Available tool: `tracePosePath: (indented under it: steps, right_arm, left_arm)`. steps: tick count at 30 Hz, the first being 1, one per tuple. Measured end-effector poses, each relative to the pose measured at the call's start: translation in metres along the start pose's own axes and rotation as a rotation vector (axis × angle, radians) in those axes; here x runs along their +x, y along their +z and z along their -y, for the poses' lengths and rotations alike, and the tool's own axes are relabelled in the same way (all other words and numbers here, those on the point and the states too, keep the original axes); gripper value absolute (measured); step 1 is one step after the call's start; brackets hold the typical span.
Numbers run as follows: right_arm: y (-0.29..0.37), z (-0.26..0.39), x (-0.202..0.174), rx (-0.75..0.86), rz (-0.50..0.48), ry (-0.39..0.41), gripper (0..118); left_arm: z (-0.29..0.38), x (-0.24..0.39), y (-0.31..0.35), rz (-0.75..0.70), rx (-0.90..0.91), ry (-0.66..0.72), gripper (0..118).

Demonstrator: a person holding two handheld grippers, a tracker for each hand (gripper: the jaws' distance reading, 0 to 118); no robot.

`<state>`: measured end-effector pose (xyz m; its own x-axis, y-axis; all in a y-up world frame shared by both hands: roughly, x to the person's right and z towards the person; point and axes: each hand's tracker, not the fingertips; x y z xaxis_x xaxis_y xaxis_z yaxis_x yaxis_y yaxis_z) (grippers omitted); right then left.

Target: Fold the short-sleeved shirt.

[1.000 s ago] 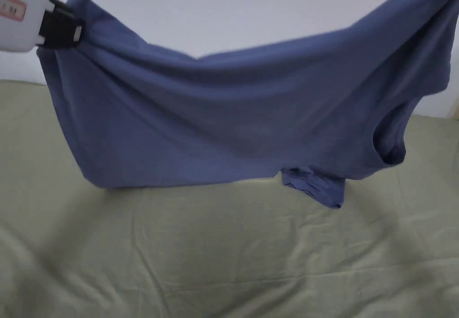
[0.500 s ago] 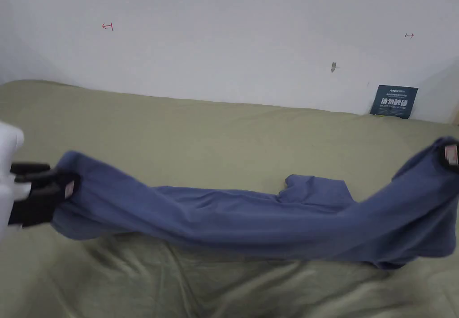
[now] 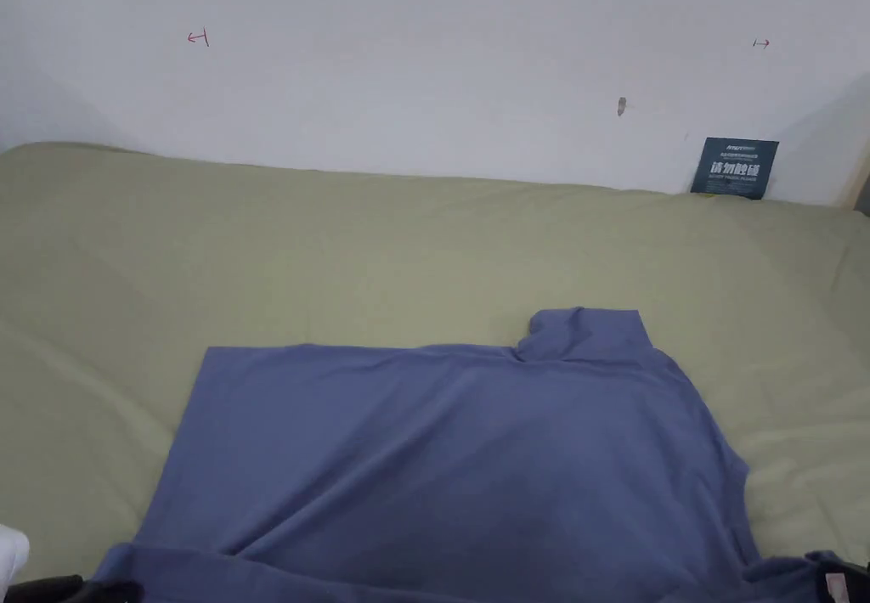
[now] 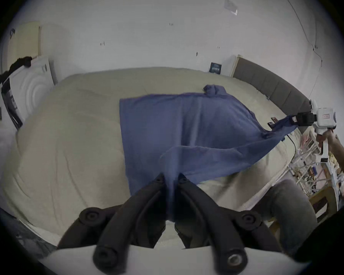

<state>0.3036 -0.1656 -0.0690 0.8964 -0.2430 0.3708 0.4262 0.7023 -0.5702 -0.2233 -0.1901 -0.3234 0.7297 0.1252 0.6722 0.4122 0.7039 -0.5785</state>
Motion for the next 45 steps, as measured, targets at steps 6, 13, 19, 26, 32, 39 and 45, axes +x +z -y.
tracePosePath:
  steps: [6, 13, 19, 26, 32, 39, 45]
  right_arm:
    - [-0.004, 0.013, 0.004, -0.095, 0.036, -0.065, 83]
    - [0.023, -0.007, -0.031, 0.007, 0.13, 0.057, 93]
    - [0.025, 0.008, -0.074, 0.054, 0.245, 0.086, 1]
    - [0.036, 0.099, -0.108, 0.044, 0.201, 0.1, 1]
    - [0.033, 0.14, -0.127, -0.051, 0.117, 0.085, 1]
    - [0.038, 0.126, -0.135, -0.019, 0.096, 0.11, 1]
    - [0.049, 0.104, -0.125, 0.014, 0.023, 0.05, 1]
  left_arm:
    - [0.013, 0.002, -0.008, 0.008, -0.073, 0.097, 100]
    - [-0.025, 0.031, 0.023, -0.088, 0.061, 0.15, 93]
    - [-0.034, 0.098, 0.022, -0.228, 0.132, 0.13, 0]
    - [0.043, 0.17, 0.017, -0.205, 0.075, 0.207, 0]
    - [0.097, 0.193, 0.006, -0.212, -0.046, 0.214, 0]
    - [0.086, 0.179, 0.01, -0.313, 0.016, 0.184, 0]
    - [0.076, 0.131, -0.006, -0.421, 0.038, 0.332, 110]
